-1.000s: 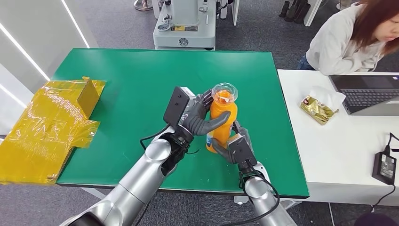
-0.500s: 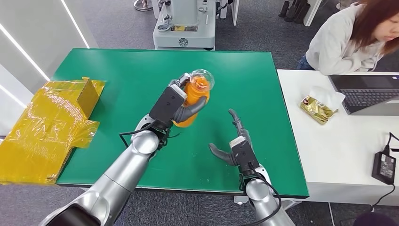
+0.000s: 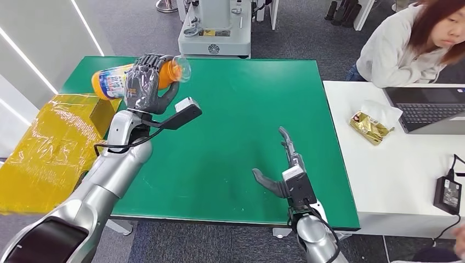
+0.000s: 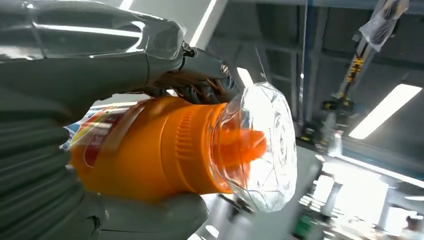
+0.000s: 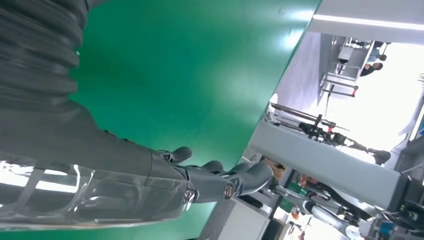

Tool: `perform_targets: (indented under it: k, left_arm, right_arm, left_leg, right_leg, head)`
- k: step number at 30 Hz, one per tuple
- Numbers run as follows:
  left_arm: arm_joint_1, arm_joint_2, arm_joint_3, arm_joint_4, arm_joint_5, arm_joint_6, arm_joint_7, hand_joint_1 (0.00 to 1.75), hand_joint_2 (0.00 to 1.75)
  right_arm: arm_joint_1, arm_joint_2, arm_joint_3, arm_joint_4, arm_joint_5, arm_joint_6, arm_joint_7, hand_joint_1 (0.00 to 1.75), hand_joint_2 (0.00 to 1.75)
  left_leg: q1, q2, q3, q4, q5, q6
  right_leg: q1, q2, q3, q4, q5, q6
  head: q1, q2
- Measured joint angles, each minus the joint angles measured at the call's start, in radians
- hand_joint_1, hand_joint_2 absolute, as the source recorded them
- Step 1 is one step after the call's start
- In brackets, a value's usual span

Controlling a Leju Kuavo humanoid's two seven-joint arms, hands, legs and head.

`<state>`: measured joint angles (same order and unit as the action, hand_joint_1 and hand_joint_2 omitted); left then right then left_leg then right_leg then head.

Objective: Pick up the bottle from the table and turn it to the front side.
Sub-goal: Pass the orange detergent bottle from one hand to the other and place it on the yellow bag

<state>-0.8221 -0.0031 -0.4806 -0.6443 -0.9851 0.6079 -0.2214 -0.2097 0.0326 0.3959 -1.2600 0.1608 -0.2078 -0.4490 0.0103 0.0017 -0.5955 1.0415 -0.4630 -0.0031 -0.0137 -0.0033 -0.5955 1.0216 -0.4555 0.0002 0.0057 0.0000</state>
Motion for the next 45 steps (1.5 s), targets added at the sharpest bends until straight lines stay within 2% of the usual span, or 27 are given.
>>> perform_targets:
  k: [4, 9, 21, 25, 30, 31, 34, 35, 45]
  left_arm:
    - [0.000, 0.050, -0.052, 0.096, -0.234, 0.047, 0.158, 1.75, 1.75]
    - [0.026, 0.122, -0.105, 0.198, -0.382, 0.033, 0.262, 1.75, 1.75]
    - [0.180, 0.248, -0.118, 0.305, -0.422, -0.064, 0.326, 1.75, 1.75]
    - [0.225, 0.272, -0.115, 0.317, -0.398, -0.072, 0.312, 1.75, 1.75]
    - [0.242, 0.288, -0.090, 0.322, -0.365, -0.073, 0.290, 1.75, 1.75]
    - [0.243, 0.291, -0.086, 0.322, -0.364, -0.074, 0.287, 1.52, 1.75]
    - [0.244, 0.299, -0.073, 0.325, -0.361, -0.075, 0.276, 0.21, 1.75]
    - [0.245, 0.302, -0.068, 0.326, -0.360, -0.075, 0.274, 0.00, 1.75]
    - [0.247, 0.303, 0.020, 0.328, -0.299, -0.017, 0.241, 0.00, 1.75]
  right_arm:
    - [0.019, -0.028, 0.003, -0.024, -0.019, -0.013, -0.014, 0.00, 1.75]
    - [0.062, -0.064, 0.003, -0.047, -0.045, -0.039, -0.048, 0.00, 1.75]
    - [0.133, -0.095, 0.003, -0.106, -0.045, -0.055, -0.040, 0.00, 1.75]
    - [0.156, -0.095, 0.002, -0.133, -0.019, -0.053, -0.025, 0.00, 1.75]
    - [0.190, -0.092, -0.006, -0.171, 0.000, -0.046, -0.018, 0.00, 1.75]
    - [0.195, -0.092, -0.007, -0.177, 0.003, -0.043, -0.018, 0.00, 1.75]
    - [0.203, -0.092, -0.008, -0.186, 0.012, -0.032, -0.017, 0.00, 1.75]
    - [0.203, -0.092, -0.008, -0.187, 0.013, -0.030, -0.017, 0.00, 1.75]
    - [0.187, -0.092, -0.009, -0.192, 0.013, -0.004, 0.001, 0.00, 1.75]
  left_leg:
    - [0.000, 0.000, 0.000, 0.000, 0.000, 0.000]
    - [0.000, 0.001, 0.000, -0.001, 0.000, 0.000]
    - [0.000, 0.002, -0.001, -0.001, 0.000, 0.000]
    - [0.000, 0.001, -0.002, -0.001, 0.000, 0.000]
    - [0.000, 0.001, -0.002, -0.001, 0.000, 0.000]
    - [0.000, 0.001, -0.002, -0.001, 0.000, 0.000]
    - [0.000, 0.001, -0.002, -0.001, 0.000, -0.001]
    - [0.000, 0.001, -0.002, -0.001, 0.000, -0.001]
    - [0.000, 0.001, -0.001, -0.001, 0.000, -0.001]
  right_leg:
    - [0.000, 0.000, 0.000, 0.000, 0.000, 0.000]
    - [0.000, 0.001, -0.001, 0.000, 0.000, 0.000]
    - [0.000, 0.002, -0.002, 0.000, 0.000, 0.000]
    - [0.000, 0.001, -0.002, 0.000, 0.000, 0.000]
    - [0.000, 0.001, -0.002, 0.000, 0.000, 0.000]
    - [0.000, 0.001, -0.002, 0.000, 0.000, 0.000]
    - [0.000, 0.001, -0.002, 0.000, 0.000, 0.000]
    - [0.000, 0.001, -0.002, 0.000, 0.000, 0.000]
    - [0.000, 0.001, -0.002, 0.000, 0.000, 0.000]
  head:
    - [0.000, 0.000]
    - [0.000, 0.000]
    - [0.000, 0.000]
    - [0.000, 0.000]
    - [0.000, 0.000]
    - [0.000, 0.000]
    - [0.000, 0.000]
    - [0.000, 0.000]
    - [0.000, 0.000]
